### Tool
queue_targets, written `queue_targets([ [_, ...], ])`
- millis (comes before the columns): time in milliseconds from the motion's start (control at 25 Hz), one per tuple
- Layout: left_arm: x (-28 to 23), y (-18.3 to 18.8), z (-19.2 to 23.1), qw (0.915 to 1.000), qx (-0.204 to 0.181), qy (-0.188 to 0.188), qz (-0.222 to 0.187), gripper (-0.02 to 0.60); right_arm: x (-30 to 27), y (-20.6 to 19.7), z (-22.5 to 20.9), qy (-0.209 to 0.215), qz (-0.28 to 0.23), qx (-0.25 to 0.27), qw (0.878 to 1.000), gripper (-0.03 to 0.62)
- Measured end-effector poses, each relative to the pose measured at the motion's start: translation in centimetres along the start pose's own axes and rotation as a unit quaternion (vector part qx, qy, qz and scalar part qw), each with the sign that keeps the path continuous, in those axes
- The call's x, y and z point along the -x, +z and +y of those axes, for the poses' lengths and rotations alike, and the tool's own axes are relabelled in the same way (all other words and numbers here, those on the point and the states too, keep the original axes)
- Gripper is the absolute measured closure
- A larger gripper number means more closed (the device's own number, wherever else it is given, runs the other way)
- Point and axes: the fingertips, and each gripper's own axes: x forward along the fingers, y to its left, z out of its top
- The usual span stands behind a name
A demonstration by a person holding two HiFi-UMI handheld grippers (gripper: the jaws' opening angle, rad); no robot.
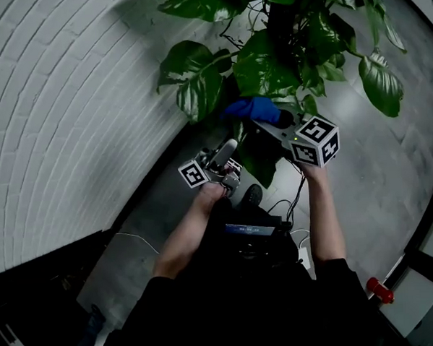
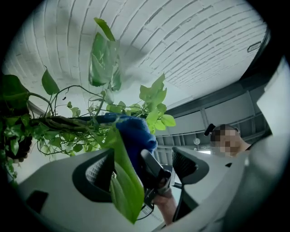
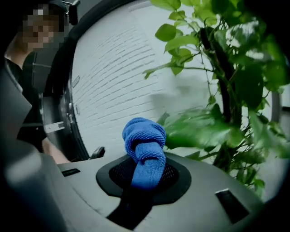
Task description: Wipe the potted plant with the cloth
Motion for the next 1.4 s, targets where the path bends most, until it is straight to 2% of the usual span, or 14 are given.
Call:
queue_targets([
  [120,-0.1,-0.4,-0.2,1.0,0.0,-0.002,0.008,0.169,0.8,2.8,-4.3,-0.085,-0.029,0.003,0.996,0.487],
  [240,-0.4,-0.9,-0.5,0.9999,0.001,-0.007,0.014,0.169,-0.4,2.8,-6.6,-0.108,-0.011,-0.004,0.994,0.487],
  [440,-0.5,-1.1,-0.9,0.9998,0.009,-0.016,0.011,0.169,-3.8,-1.0,-3.9,-0.032,0.053,-0.018,0.998,0.487],
  [640,0.0,-0.8,-0.9,0.9997,0.017,-0.018,-0.001,0.169,-3.6,-2.8,-0.7,0.021,0.047,-0.042,0.998,0.487],
  [1160,1.1,-0.4,-0.7,0.9986,0.022,-0.021,-0.043,0.168,0.3,-9.1,6.6,0.104,0.088,-0.051,0.989,0.487],
  [1280,1.7,-0.7,-0.3,0.9983,0.026,-0.015,-0.049,0.168,2.0,-8.4,7.3,0.125,0.06,-0.07,0.988,0.487],
  [1400,2.7,-1.1,0.7,0.9978,0.036,0.0,-0.056,0.167,4.6,-4.5,5.6,0.11,-0.025,-0.093,0.989,0.487],
])
